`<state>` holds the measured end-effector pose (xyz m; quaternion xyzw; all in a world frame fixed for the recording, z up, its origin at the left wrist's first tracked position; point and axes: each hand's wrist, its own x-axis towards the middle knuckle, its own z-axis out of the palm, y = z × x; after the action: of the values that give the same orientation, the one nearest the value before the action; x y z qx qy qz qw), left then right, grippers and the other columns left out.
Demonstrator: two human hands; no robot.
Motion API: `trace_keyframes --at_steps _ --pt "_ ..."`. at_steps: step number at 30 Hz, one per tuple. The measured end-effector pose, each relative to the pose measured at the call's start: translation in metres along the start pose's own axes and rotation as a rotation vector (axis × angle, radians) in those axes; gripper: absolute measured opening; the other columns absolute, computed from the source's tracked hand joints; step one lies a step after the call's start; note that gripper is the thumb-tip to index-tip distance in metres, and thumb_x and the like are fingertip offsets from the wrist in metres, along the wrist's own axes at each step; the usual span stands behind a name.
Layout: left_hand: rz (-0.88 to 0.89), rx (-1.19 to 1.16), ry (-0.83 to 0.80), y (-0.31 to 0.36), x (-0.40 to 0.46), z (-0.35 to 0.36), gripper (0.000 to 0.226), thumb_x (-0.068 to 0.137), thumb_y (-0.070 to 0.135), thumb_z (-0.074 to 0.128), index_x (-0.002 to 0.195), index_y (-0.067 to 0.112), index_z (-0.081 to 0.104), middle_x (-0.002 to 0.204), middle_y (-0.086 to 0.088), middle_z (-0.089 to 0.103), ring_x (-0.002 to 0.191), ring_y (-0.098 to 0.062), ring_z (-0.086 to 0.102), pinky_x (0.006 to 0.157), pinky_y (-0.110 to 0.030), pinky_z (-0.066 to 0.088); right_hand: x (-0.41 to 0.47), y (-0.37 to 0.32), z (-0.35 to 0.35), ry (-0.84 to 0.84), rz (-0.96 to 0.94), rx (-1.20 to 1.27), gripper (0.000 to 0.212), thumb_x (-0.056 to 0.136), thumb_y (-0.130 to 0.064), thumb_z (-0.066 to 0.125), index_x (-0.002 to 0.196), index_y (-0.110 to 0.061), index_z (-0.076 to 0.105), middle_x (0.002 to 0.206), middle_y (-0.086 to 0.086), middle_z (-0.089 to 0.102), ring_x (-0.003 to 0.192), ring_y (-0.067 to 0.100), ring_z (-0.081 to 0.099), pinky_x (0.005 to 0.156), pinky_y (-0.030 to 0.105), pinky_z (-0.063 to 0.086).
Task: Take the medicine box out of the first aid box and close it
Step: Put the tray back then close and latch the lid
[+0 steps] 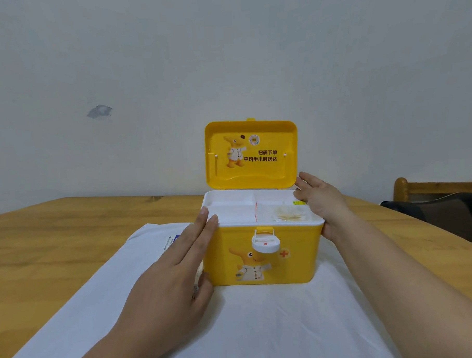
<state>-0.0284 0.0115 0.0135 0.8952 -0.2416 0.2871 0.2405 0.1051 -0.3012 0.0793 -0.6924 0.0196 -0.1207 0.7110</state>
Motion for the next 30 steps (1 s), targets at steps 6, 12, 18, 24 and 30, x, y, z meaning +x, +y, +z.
trace_keyframes --at_steps 6,12,18,24,30 --pt "-0.089 -0.039 0.007 -0.002 -0.001 0.004 0.099 0.094 0.024 0.073 0.167 0.055 0.015 0.177 0.03 0.0 0.063 0.004 0.052 0.053 -0.024 0.056 -0.012 -0.006 -0.002 0.095 -0.088 -0.128 0.031 0.1 -0.016 0.07 0.122 -0.035 0.081 0.125 -0.008 0.082 0.121 0.022 0.074 0.111 0.048 0.056" --pt "-0.112 -0.063 -0.035 -0.001 -0.005 0.001 0.1 0.095 0.03 0.067 0.161 0.069 0.003 0.17 0.044 -0.008 0.059 -0.002 0.065 0.053 -0.024 0.055 -0.021 -0.005 -0.006 0.091 -0.111 -0.182 0.038 0.103 -0.04 0.071 0.138 -0.026 0.075 0.127 -0.005 0.08 0.122 0.02 0.073 0.115 0.049 0.052" --pt "-0.087 -0.067 -0.045 -0.001 -0.006 -0.001 0.105 0.094 0.023 0.069 0.156 0.075 0.003 0.17 0.045 -0.004 0.054 -0.008 0.06 0.059 -0.038 0.06 -0.027 -0.001 -0.02 0.063 -0.154 -0.323 0.022 0.102 -0.037 0.071 0.089 -0.045 0.087 0.096 -0.018 0.085 0.099 0.007 0.079 0.092 0.035 0.059" --pt "-0.094 -0.054 -0.049 -0.004 -0.008 0.002 0.107 0.095 0.023 0.068 0.163 0.063 -0.004 0.164 0.05 0.018 0.075 -0.015 0.072 0.066 -0.041 0.062 -0.038 0.0 -0.024 0.019 -0.143 -0.4 0.035 0.093 -0.027 0.067 0.092 -0.059 0.082 0.093 -0.026 0.083 0.091 0.0 0.077 0.07 0.019 0.053" --pt "-0.066 -0.176 -0.084 -0.01 -0.006 0.003 0.103 0.097 0.024 0.063 0.166 0.054 -0.007 0.163 0.05 0.023 0.095 -0.022 0.077 0.084 -0.049 0.062 -0.043 0.001 -0.025 -0.008 -0.131 -0.415 0.042 0.09 -0.042 0.052 0.114 -0.065 0.076 0.11 -0.031 0.08 0.117 0.005 0.069 0.099 0.037 0.057"
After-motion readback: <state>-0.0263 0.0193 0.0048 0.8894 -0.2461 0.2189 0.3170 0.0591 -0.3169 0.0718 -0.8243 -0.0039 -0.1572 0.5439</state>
